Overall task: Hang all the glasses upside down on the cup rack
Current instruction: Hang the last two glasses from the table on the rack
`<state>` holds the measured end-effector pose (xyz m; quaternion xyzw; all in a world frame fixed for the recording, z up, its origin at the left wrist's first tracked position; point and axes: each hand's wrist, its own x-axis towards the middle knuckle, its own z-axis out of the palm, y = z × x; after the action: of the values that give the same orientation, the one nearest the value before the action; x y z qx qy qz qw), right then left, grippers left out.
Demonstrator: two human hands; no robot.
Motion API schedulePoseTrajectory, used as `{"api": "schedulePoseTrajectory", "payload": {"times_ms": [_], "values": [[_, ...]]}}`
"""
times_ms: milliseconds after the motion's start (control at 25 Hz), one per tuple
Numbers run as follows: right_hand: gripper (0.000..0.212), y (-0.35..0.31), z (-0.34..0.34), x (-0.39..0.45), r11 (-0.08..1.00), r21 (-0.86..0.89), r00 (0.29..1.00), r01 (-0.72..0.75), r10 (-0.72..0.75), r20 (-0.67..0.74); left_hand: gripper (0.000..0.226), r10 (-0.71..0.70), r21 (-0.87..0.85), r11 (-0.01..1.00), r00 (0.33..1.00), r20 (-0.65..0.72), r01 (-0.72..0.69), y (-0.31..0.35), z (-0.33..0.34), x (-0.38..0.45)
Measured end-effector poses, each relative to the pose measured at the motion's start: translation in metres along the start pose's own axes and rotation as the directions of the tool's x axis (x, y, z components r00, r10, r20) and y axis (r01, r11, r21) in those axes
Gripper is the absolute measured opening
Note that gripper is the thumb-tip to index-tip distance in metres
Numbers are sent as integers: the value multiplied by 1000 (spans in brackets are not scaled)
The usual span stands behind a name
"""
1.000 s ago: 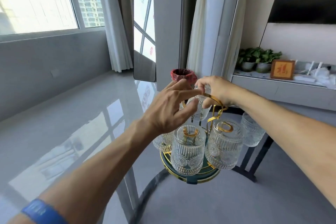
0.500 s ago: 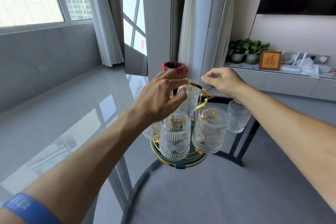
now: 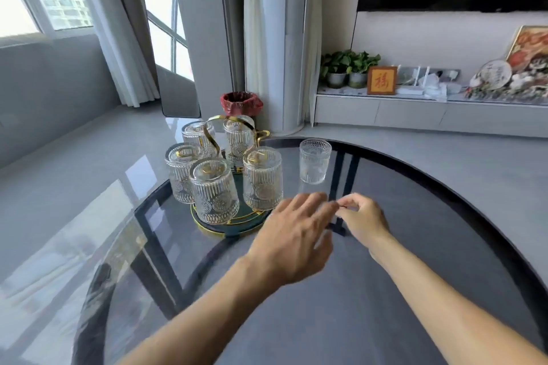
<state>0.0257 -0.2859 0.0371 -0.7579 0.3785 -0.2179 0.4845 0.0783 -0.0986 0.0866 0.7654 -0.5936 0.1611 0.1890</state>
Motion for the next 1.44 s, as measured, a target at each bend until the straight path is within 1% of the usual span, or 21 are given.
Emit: {"api": "schedulePoseTrajectory", "payload": {"times_ms": [40,80,120,200,240,320,440,560,680,760,840,920,960,1040,1080,1120,1200,1280,1360,1440], "values": [[15,10,-2,-11,999,41,997,-35,32,70,49,-68,10,998,989,128,67,6,23,-8],[25,18,-3,-21,997,61,987,-53,43,155,53,-157,41,988,959,238,152,4,42,-14],[36,23,-6,-28,999,39,973,-29,19,229,58,-226,68,974,917,328,216,-2,58,-18],[55,30,-8,-35,996,-52,954,73,-54,295,64,-265,79,963,860,436,257,-19,78,-21],[63,32,-8,-33,994,-50,952,93,-74,297,66,-253,69,966,853,456,249,-26,84,-18],[76,31,-5,-25,998,16,958,59,-61,280,69,-228,57,972,859,459,228,-37,94,-13],[95,28,6,-2,995,97,970,28,-50,239,73,-220,61,975,883,416,214,-42,101,-14],[106,18,27,31,984,176,986,23,-52,158,74,-233,51,971,893,386,232,-45,105,-17],[108,5,49,66,969,247,999,26,-34,28,72,-232,37,971,896,378,236,-46,106,-16],[109,-4,61,87,961,274,999,40,-43,4,71,-230,22,971,903,364,239,-44,105,-15],[107,-9,72,104,981,191,999,32,-29,-16,71,-232,3,968,900,370,249,-44,106,-15],[98,-13,78,114,999,42,999,-4,6,-52,71,-238,-5,966,896,376,259,-45,108,-15],[91,-15,80,115,1000,-4,997,-9,9,-73,70,-238,-12,965,896,375,261,-45,108,-15],[76,-17,78,110,1000,-6,996,28,-29,-85,70,-236,-22,965,899,369,262,-44,108,-15],[72,-15,75,105,998,25,997,55,-53,-57,70,-236,-24,965,901,364,263,-45,109,-15],[73,-12,70,99,995,69,997,75,-74,-8,71,-239,-27,964,903,357,265,-45,109,-15],[78,-8,57,82,982,178,992,68,-85,91,71,-247,-30,961,906,343,274,-45,107,-15],[80,-6,41,62,954,299,989,31,-73,130,70,-248,-41,960,906,342,278,-44,103,-14],[76,-3,27,35,900,435,987,-13,-57,148,69,-263,-54,954,907,328,296,-39,97,-15],[74,7,15,6,845,530,986,-74,-17,164,63,-299,-76,940,910,289,333,-31,94,-18]]}}
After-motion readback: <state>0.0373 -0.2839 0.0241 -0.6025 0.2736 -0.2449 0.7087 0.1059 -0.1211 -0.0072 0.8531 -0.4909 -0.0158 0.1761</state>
